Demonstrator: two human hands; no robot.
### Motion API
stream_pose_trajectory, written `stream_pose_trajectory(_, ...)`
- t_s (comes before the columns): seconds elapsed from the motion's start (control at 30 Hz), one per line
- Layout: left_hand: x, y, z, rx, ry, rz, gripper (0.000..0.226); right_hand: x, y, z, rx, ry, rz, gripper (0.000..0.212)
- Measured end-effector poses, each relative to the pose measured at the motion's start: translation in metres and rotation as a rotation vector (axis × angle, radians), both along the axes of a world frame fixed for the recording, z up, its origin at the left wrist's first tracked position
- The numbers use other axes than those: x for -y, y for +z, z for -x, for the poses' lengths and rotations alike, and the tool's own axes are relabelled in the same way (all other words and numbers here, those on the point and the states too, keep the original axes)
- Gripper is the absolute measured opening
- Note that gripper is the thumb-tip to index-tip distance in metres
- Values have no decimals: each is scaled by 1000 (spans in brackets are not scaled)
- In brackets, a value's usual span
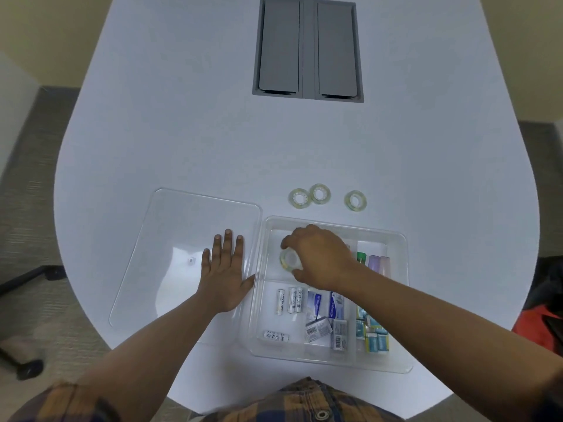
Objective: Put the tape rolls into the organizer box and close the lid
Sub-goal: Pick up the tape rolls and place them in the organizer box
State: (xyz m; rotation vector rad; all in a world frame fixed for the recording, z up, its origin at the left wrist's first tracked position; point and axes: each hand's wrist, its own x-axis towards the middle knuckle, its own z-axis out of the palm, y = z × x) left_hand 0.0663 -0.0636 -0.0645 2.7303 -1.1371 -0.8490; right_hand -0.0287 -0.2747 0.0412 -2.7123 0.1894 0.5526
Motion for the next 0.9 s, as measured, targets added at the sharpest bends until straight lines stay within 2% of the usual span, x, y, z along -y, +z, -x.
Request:
stream_pose_trajectory(0.17,-1,-2,0,8,2,-6,91,-8,-12,-13,-117,167,204,40)
stream_pose_trajectory(0.47,-2,-3,1,30,0,-3,90,-8,-24,-16,-214,206,206,37)
stream_pose_trajectory(0.63,-2,-4,1,32,-2,15,90,10,-13,-16,-116,30,38,46)
stream_pose_trajectory(0.8,-3,-7,1,47,-8,-2,90,51,-2,-18,151,-308,-86,24)
stream_pose_trajectory(0.9,-3,-9,1,48,-12,-6,91,86,-9,-17,243,-508,-38,27)
